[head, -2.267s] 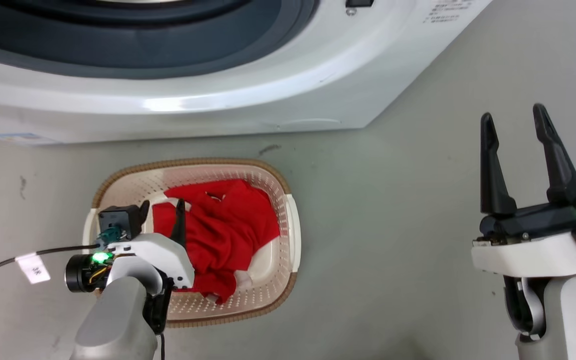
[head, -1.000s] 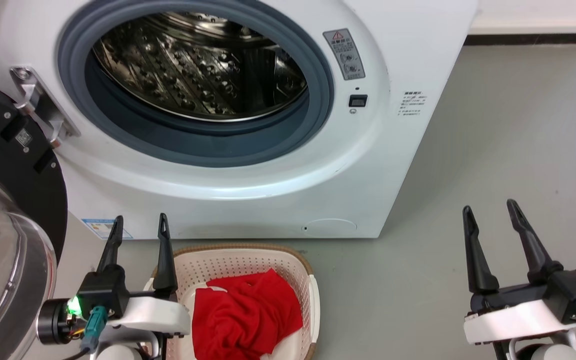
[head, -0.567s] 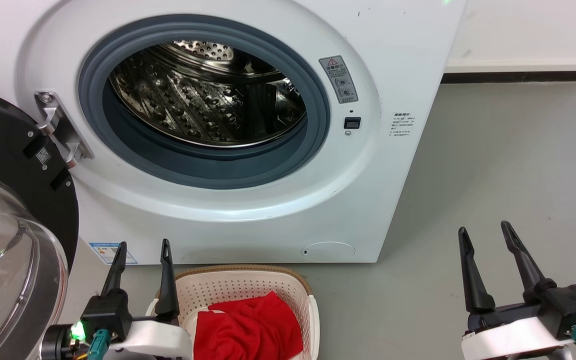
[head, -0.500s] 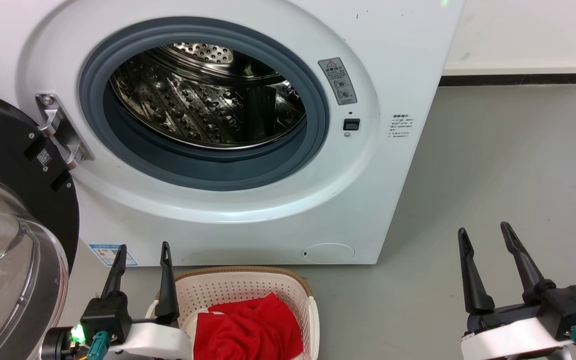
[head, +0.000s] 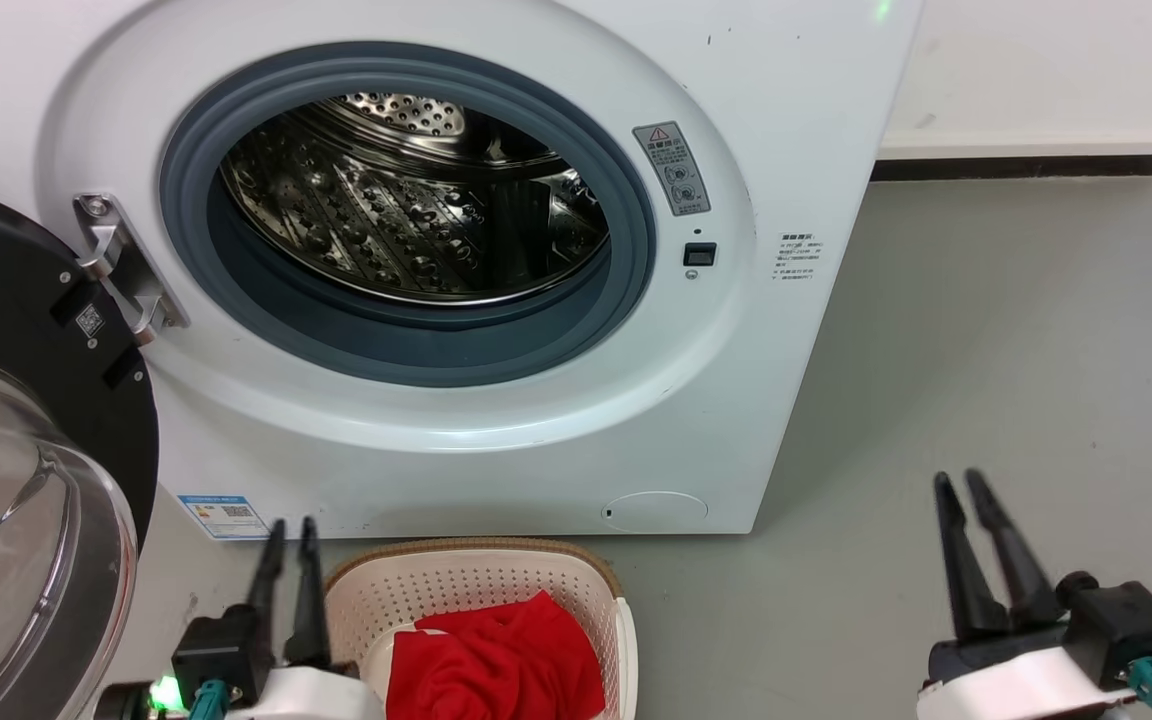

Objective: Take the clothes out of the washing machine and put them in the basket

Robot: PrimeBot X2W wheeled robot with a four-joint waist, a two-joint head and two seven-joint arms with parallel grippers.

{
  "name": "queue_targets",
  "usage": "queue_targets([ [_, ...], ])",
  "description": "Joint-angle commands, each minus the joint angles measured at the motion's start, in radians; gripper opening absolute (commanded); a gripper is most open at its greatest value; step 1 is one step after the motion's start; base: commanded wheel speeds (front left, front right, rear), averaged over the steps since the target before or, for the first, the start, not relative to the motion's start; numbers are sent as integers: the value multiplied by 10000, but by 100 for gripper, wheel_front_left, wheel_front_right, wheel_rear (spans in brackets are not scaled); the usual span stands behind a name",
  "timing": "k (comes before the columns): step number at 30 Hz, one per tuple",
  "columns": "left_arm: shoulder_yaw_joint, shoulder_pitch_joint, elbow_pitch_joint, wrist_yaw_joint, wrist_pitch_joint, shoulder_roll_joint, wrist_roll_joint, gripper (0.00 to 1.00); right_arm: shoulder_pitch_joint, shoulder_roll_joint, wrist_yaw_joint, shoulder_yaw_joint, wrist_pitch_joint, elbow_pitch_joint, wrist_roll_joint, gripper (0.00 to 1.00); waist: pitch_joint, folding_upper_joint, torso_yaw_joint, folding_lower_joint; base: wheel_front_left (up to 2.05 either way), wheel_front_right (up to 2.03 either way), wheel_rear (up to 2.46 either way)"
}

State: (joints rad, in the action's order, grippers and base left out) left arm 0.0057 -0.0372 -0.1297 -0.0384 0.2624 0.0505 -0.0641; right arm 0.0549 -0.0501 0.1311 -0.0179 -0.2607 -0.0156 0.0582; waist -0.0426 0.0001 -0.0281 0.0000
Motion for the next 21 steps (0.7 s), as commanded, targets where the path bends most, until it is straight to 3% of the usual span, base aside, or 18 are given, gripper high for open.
queue_targets([
  [1,6,-3,-47,5,-11,0,-26,0,18,0,0,-3,6,-20,22,0,0,-1,0,0,0,0,0],
  [21,298,392,-379,449,-1003,-1,-4055,0,-401,-251,-1,12,722,-612,4362,0,64,-1,46,0,0,0,0],
])
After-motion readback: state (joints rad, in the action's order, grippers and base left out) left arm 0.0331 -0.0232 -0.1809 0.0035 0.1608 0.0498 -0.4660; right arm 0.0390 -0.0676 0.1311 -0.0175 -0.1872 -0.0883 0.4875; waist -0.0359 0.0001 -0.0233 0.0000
